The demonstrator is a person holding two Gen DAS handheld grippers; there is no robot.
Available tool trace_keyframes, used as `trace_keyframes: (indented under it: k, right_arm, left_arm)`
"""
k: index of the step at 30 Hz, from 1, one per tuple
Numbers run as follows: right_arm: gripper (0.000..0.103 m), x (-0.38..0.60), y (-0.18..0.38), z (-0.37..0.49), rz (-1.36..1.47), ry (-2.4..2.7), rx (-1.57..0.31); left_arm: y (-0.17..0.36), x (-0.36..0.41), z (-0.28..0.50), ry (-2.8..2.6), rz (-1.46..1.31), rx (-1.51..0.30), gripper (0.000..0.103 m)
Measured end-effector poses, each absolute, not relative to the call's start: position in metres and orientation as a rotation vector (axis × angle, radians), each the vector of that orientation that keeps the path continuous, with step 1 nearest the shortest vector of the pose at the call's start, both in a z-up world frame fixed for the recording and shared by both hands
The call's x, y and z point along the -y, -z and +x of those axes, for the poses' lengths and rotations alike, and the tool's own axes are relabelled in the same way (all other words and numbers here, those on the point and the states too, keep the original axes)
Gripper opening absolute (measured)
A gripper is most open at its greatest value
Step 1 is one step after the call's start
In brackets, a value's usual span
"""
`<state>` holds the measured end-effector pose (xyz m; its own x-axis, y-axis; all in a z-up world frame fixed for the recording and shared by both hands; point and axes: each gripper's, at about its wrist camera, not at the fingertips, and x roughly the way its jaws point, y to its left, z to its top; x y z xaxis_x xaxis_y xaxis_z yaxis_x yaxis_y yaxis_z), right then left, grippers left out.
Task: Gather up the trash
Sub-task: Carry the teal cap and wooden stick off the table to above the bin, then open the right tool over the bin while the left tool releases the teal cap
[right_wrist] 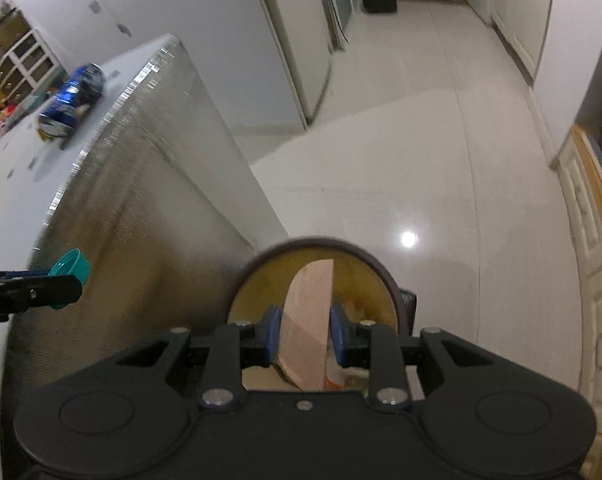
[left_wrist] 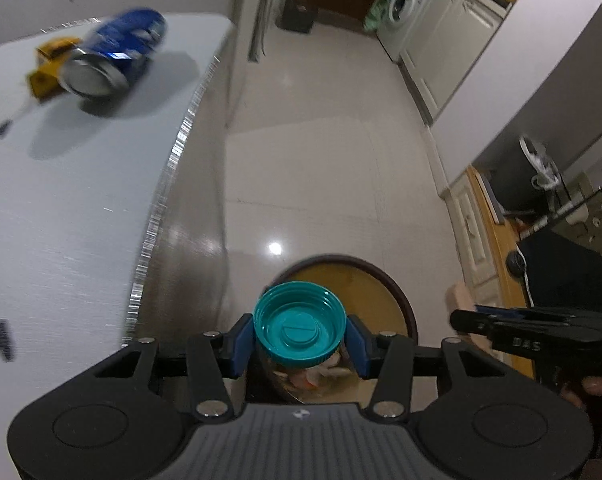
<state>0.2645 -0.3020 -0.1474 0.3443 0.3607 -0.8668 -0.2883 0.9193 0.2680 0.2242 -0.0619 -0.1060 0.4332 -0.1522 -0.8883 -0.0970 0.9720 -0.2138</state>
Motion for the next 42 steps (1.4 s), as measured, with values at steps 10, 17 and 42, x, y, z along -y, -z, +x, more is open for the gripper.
trace_keyframes:
  k: [10,17,42]
  right_arm:
    - [0.028,0.296,0.232,0.292,0.184,-0.429,-1.346]
    - [0.028,0.282,0.293,0.307,0.336,-0.334,-1.511]
    - [0.033,0.322,0.299,0.301,0.413,-0.233,-1.421]
  left_arm:
    - [0.150,0.078,0.247,0.073,-0.254,-1.229,0.049]
    - [0.173,0.071,0.252,0.044,-0.281,-1.282,0.049]
    - [0.262,0.108,0.284,0.108,-0.259,-1.340,0.050]
